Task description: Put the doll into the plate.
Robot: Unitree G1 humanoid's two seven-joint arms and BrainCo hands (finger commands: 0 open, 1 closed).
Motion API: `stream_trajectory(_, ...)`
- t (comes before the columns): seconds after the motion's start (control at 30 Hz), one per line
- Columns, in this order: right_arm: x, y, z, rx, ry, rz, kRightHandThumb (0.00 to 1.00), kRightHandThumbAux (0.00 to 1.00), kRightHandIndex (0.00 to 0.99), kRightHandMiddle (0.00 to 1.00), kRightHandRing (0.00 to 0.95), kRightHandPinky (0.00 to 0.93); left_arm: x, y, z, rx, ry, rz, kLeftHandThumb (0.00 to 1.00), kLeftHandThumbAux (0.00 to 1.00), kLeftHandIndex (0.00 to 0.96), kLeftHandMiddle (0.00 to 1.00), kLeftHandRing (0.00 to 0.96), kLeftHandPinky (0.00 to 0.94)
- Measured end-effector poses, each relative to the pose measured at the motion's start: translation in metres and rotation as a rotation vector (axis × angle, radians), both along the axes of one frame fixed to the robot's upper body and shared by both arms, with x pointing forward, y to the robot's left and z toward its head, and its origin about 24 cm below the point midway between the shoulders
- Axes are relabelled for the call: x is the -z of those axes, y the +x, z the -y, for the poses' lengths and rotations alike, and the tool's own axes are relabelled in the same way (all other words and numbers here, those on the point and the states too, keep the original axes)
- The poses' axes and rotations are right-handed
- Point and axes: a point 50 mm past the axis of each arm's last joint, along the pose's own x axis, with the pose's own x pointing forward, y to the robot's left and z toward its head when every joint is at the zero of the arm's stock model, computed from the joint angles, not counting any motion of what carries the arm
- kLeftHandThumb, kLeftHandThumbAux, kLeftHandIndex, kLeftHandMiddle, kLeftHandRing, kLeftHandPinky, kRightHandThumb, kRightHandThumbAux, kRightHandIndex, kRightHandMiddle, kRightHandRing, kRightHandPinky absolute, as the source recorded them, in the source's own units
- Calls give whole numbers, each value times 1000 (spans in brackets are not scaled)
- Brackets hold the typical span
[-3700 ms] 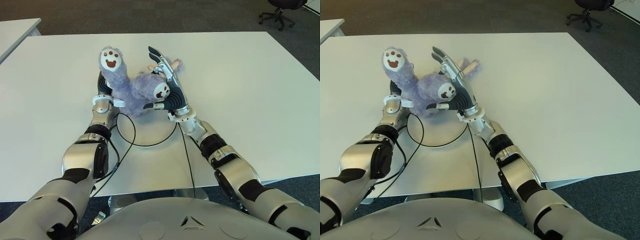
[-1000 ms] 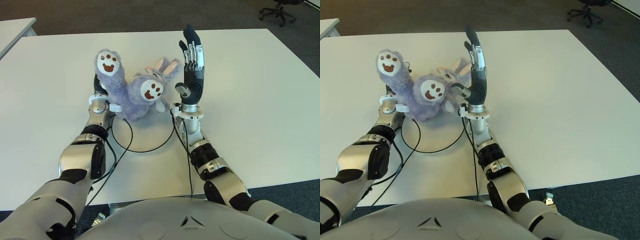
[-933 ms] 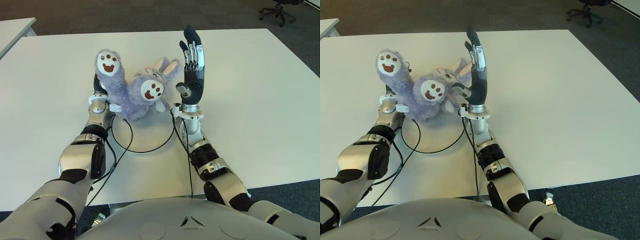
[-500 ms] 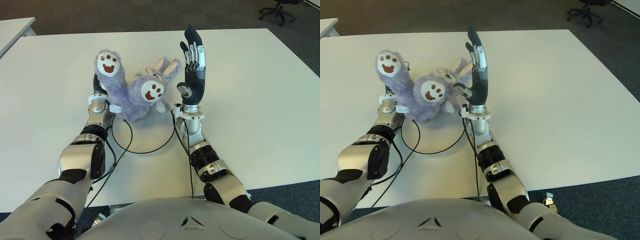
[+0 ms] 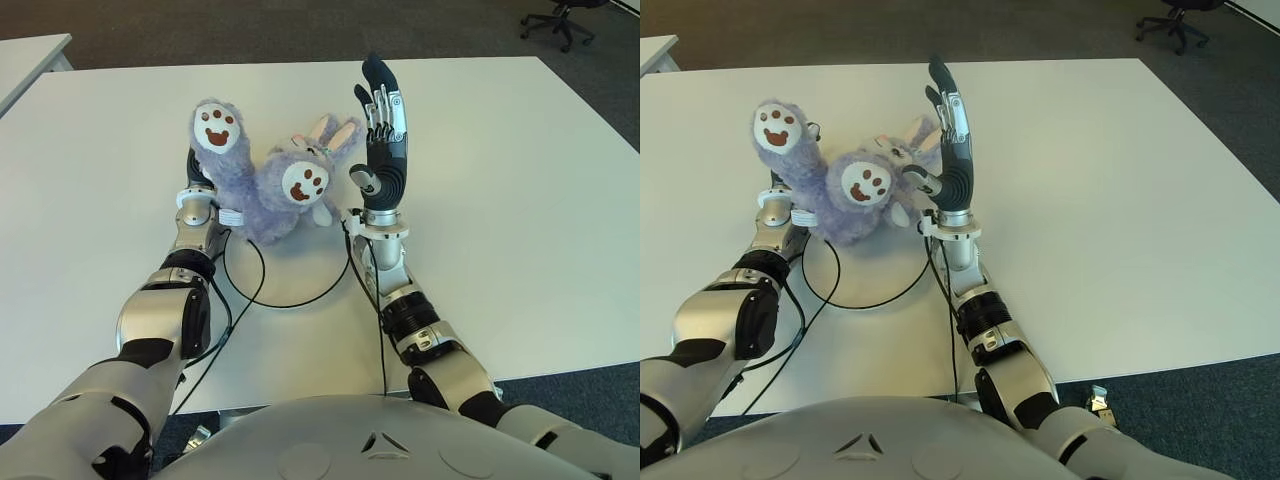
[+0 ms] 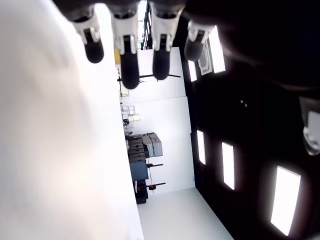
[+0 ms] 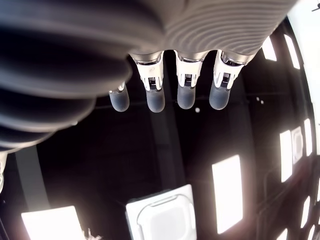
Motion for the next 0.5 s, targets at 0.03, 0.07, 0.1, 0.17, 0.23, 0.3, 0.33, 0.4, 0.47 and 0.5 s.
stream_trajectory(0.03,0,0,0,-2,-2,-3,75,389,19,28,0,0,0,0,0,0,0,1,0,413,0,146,172,117)
stream_trajectory(0.07,0,0,0,-5,-5,-6,75,382,13,24,0,0,0,0,0,0,1,3,0,412,0,146,169,120)
stream_trajectory(0.1,0,0,0,-8,-8,-7,75,381,12,23,0,0,0,0,0,0,1,4,0,412,0,146,169,120)
stream_trajectory(0.17,0,0,-1,-14,-13,-8,76,374,6,20,0,0,-1,0,0,0,1,6,0,410,0,146,167,126)
stream_trajectory(0.23,-1,0,-1,-17,-19,-11,79,363,0,15,0,0,-1,0,0,0,1,7,0,406,0,145,164,123)
stream_trajectory(0.3,-1,0,-1,-19,-26,-14,80,356,0,13,0,0,-1,0,0,0,1,8,0,404,0,145,165,129)
stream_trajectory(0.33,-1,0,-1,-19,-28,-16,79,352,0,11,0,0,-1,0,0,0,1,8,0,404,0,145,167,138)
stream_trajectory(0.4,-1,0,-1,-19,-32,-18,77,349,0,13,0,0,-1,0,0,1,0,8,0,402,0,145,168,137)
stream_trajectory(0.47,-1,-1,-1,-19,-35,-18,73,348,0,16,0,0,-1,0,0,4,0,8,0,400,0,145,169,133)
stream_trajectory(0.5,-1,-1,0,-19,-37,-18,73,353,0,19,0,0,-1,0,0,5,0,8,0,398,0,145,172,133)
